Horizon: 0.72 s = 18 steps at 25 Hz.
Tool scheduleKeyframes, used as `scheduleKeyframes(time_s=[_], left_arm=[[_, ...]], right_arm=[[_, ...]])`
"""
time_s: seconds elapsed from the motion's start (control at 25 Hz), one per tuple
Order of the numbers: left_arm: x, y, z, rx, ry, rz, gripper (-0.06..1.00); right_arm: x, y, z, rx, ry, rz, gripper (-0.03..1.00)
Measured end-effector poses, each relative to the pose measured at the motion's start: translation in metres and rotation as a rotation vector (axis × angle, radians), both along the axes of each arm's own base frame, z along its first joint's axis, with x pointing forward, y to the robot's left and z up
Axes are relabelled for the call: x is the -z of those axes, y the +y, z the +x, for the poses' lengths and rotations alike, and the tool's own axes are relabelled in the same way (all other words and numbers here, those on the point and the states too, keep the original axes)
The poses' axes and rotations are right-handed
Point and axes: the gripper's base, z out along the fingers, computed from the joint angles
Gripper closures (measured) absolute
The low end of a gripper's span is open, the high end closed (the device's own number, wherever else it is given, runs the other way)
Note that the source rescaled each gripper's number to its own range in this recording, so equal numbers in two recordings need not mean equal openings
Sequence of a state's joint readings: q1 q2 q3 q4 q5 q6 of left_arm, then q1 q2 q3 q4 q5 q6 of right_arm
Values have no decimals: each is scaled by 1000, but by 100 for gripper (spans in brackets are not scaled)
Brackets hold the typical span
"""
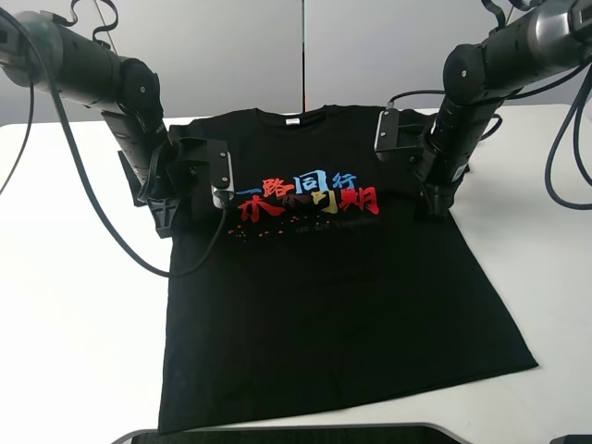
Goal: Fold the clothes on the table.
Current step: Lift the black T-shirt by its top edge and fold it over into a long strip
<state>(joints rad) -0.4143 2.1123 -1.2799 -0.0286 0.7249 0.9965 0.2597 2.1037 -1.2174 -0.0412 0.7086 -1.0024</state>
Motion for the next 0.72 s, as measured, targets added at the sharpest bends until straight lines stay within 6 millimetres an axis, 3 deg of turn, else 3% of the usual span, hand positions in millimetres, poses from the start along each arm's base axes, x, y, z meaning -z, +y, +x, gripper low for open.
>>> scheduleKeyframes(time_s=[0.4,0.56,0.72], left_arm=[[0,-2,-1,-24,18,-21,68],[0,-2,0,-25,1,-29,90],[0,-3,1,-27,-3,-30,94]], right_arm=[[0,0,0,0,0,0,52],[0,0,0,-1,0,1,52],[0,0,0,0,1,2,52]])
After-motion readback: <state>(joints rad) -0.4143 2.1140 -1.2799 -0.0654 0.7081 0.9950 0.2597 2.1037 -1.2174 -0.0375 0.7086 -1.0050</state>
